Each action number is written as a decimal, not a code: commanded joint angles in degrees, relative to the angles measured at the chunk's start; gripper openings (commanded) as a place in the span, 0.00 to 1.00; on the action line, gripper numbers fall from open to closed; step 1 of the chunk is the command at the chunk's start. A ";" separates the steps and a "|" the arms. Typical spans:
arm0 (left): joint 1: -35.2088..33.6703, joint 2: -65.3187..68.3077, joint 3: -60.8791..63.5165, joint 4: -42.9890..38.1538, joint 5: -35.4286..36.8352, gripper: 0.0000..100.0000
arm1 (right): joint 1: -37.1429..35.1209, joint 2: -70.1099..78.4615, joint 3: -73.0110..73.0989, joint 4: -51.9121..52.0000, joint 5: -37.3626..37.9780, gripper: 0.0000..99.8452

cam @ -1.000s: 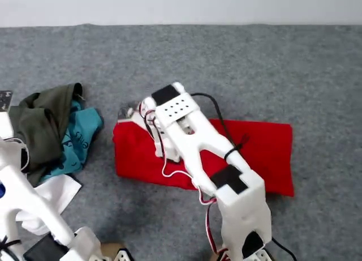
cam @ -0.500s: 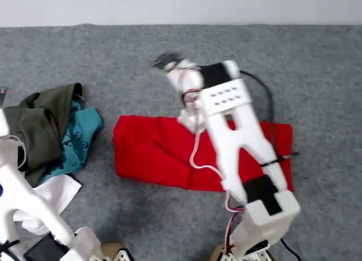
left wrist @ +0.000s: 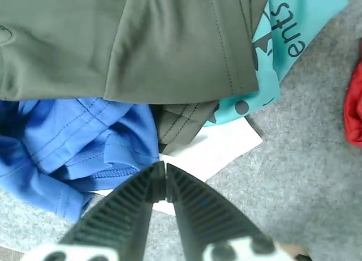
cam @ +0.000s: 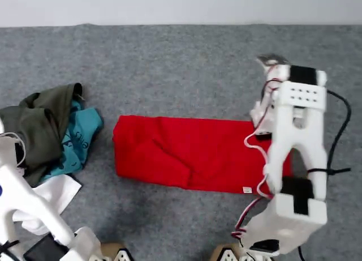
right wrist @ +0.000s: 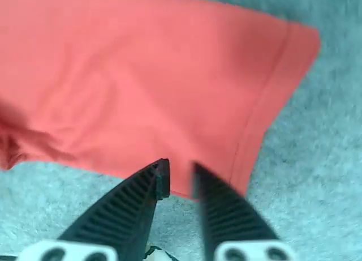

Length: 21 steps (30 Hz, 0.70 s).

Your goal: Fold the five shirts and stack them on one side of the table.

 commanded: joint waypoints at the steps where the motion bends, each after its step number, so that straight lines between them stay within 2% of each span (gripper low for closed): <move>1: 1.23 -2.29 -1.89 1.67 0.62 0.01 | 2.77 2.68 -0.18 -0.40 -3.60 0.24; 3: 2.29 -2.29 -1.89 1.67 0.62 0.01 | 3.21 5.23 -0.18 -0.48 -5.19 0.27; 11: 6.33 -2.29 -1.80 1.67 0.62 0.01 | 3.21 11.74 -0.18 -8.04 -5.71 0.27; 21: 6.95 -2.29 -1.71 1.67 0.62 0.01 | 5.41 17.71 -0.18 -14.37 -8.26 0.27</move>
